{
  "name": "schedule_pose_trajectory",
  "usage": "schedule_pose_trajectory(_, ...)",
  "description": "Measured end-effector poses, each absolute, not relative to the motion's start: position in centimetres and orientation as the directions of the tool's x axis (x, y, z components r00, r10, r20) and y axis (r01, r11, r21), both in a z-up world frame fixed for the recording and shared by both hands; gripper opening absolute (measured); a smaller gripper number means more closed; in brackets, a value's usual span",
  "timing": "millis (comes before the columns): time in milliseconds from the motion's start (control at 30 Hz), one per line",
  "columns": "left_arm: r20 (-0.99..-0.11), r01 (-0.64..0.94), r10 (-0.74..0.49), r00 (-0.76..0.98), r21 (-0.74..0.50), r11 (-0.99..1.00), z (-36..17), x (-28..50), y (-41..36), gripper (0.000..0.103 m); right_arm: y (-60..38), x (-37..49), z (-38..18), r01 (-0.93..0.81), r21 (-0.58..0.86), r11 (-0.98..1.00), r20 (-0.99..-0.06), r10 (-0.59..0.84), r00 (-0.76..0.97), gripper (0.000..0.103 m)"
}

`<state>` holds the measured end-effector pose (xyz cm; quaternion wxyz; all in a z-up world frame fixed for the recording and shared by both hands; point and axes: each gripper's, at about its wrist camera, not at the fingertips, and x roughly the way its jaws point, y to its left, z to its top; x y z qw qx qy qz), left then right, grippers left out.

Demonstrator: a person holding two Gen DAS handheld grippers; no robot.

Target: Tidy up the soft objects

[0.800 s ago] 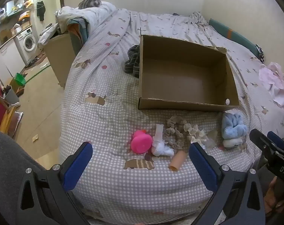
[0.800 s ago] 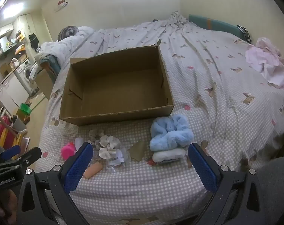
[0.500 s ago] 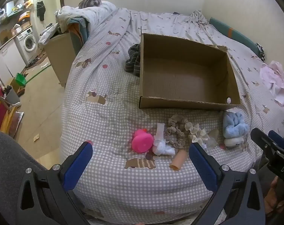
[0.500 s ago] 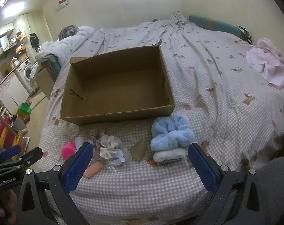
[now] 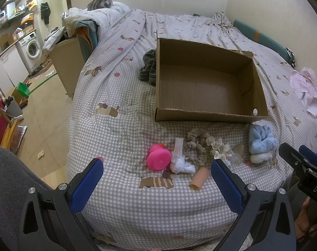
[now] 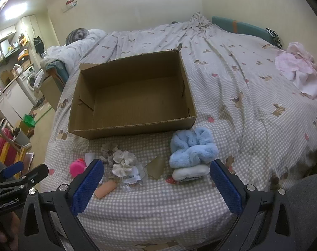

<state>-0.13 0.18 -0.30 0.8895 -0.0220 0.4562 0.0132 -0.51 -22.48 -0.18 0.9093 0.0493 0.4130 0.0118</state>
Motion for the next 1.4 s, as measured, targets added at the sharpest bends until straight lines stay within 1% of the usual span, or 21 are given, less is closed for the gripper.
schedule_pose_trajectory(1400,-0.813,-0.045,0.009,0.582,-0.021,0.999,-0.33,-0.08,-0.04,0.103,-22.51,-0.38,-0.54,0.021,0.101,0.995,-0.754,0.063,0.654,0.103)
